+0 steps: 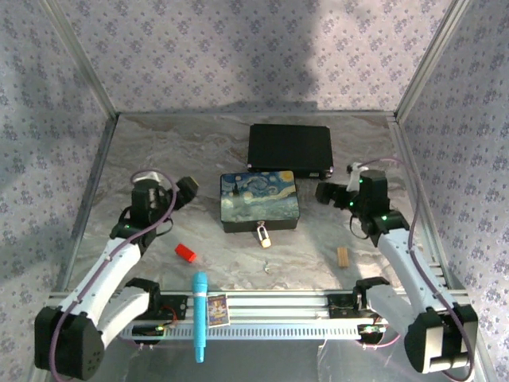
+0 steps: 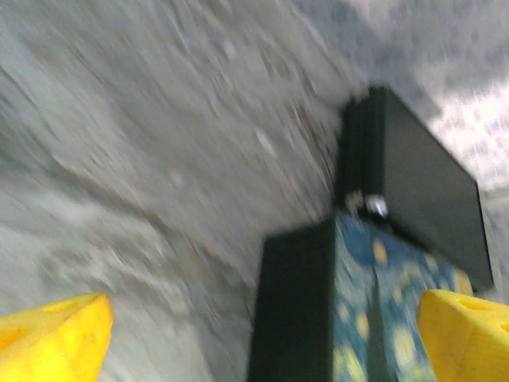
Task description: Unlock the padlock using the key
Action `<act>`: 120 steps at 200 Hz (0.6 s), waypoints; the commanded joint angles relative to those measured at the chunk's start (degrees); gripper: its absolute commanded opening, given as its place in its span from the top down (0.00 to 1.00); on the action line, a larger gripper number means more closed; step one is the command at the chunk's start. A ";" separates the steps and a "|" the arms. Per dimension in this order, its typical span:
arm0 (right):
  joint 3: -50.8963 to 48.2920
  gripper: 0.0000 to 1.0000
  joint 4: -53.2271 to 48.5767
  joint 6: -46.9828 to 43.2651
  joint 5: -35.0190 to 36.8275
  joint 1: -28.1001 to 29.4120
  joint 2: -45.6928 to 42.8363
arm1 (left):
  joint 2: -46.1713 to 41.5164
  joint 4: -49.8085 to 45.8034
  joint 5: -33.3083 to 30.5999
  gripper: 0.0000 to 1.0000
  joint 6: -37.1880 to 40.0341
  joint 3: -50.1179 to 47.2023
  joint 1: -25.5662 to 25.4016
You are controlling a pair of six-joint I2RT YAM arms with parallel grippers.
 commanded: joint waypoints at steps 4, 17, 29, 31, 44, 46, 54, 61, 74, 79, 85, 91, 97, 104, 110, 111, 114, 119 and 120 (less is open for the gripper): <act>-0.78 0.09 -8.65 4.43 1.00 9.46 -1.75 | -2.19 -3.47 1.19 0.05 -6.87 -0.96 -8.14; -1.90 0.13 -9.34 6.51 4.40 16.31 -1.58 | -2.76 -2.78 -0.47 0.07 -9.25 -2.31 -13.23; -3.30 0.16 -8.70 9.36 7.08 22.16 -1.41 | -3.15 -2.36 -2.77 0.09 -11.61 -3.34 -18.44; -3.59 0.17 -8.52 9.80 7.34 22.96 -1.38 | -3.11 -2.20 -3.11 0.09 -12.00 -3.47 -19.29; -5.21 0.22 -6.97 13.29 9.60 28.25 -0.94 | -2.90 -0.60 -5.18 0.13 -14.86 -4.57 -24.23; -5.40 0.23 -6.52 13.80 9.81 29.22 -0.85 | -2.81 -0.31 -5.45 0.13 -15.23 -4.75 -25.00; -6.63 0.25 -5.00 15.61 10.92 32.19 -0.49 | -2.19 1.07 -6.71 0.14 -16.77 -5.32 -27.65; -7.48 0.27 -3.68 17.17 12.10 34.97 0.05 | -1.40 1.99 -7.64 0.15 -17.56 -5.62 -29.67; -8.15 0.30 -2.17 19.69 14.98 39.73 1.69 | 0.11 2.38 -9.24 0.16 -18.57 -5.46 -32.49; -8.26 0.30 -1.66 20.31 15.71 41.30 2.46 | 0.55 2.53 -9.74 0.17 -18.80 -5.37 -33.30; -8.32 0.31 -1.12 21.02 16.45 42.95 3.50 | 1.22 2.80 -10.34 0.17 -19.09 -5.28 -34.27; -8.34 0.32 -0.45 21.83 16.87 44.40 4.52 | 1.80 3.07 -10.99 0.18 -19.56 -5.27 -35.15; -8.34 0.34 0.21 22.60 17.08 45.68 5.60 | 2.34 3.51 -11.40 0.20 -20.07 -5.36 -36.03; -8.50 0.35 1.50 23.42 16.83 47.06 6.71 | 2.85 4.07 -11.75 0.22 -20.57 -5.44 -36.81; -8.56 0.37 2.51 24.02 16.73 48.03 7.74 | 3.47 4.47 -11.85 0.23 -21.09 -5.58 -37.41; -8.49 0.37 2.71 24.15 16.73 48.12 7.92 | 3.52 4.52 -11.92 0.23 -21.21 -5.60 -37.50; -8.46 0.38 3.18 24.44 16.74 48.84 8.49 | 3.77 4.67 -12.10 0.23 -21.43 -5.67 -37.81; -8.30 0.40 3.84 24.72 16.80 49.81 9.45 | 4.24 4.97 -12.34 0.24 -21.68 -5.79 -38.40; -8.27 0.40 3.99 24.76 16.81 50.02 9.61 | 4.26 5.03 -12.43 0.24 -21.72 -5.80 -38.52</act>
